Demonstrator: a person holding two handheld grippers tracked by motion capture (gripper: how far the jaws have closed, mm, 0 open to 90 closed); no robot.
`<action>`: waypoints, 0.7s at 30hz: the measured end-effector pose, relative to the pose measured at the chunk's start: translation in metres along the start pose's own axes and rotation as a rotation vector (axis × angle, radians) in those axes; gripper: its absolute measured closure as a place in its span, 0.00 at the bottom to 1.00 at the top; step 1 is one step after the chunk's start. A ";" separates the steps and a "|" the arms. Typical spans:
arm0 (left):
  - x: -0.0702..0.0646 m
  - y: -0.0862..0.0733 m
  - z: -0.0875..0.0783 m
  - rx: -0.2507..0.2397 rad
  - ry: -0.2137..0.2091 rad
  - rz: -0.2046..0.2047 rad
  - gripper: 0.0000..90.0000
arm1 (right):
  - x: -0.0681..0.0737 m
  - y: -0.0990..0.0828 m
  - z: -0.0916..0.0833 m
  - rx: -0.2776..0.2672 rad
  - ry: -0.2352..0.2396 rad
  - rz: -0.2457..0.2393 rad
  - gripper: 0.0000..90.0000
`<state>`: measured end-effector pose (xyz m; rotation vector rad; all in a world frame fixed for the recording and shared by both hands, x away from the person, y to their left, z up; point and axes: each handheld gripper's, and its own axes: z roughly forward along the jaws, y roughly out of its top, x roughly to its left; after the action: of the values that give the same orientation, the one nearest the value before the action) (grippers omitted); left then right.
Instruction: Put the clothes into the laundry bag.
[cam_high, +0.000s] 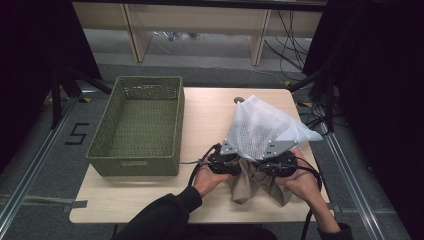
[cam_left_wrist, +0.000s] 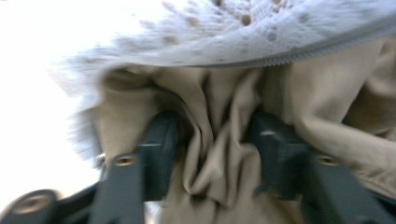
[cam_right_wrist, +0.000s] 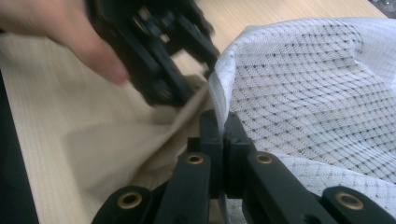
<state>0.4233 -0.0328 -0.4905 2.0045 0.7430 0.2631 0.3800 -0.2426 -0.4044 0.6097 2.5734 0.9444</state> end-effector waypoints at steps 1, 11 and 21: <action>0.001 0.000 -0.006 -0.014 0.019 -0.004 0.49 | 0.000 0.000 -0.001 -0.003 -0.001 -0.001 1.00; 0.016 -0.009 0.008 0.046 0.026 0.027 0.57 | 0.000 0.003 -0.001 -0.010 0.001 -0.018 1.00; -0.007 -0.001 0.020 0.029 -0.039 0.082 0.85 | 0.001 -0.004 0.009 0.035 0.019 -0.013 1.00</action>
<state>0.4266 -0.0508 -0.5014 2.0648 0.6441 0.2616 0.3823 -0.2402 -0.4136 0.5948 2.6128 0.9069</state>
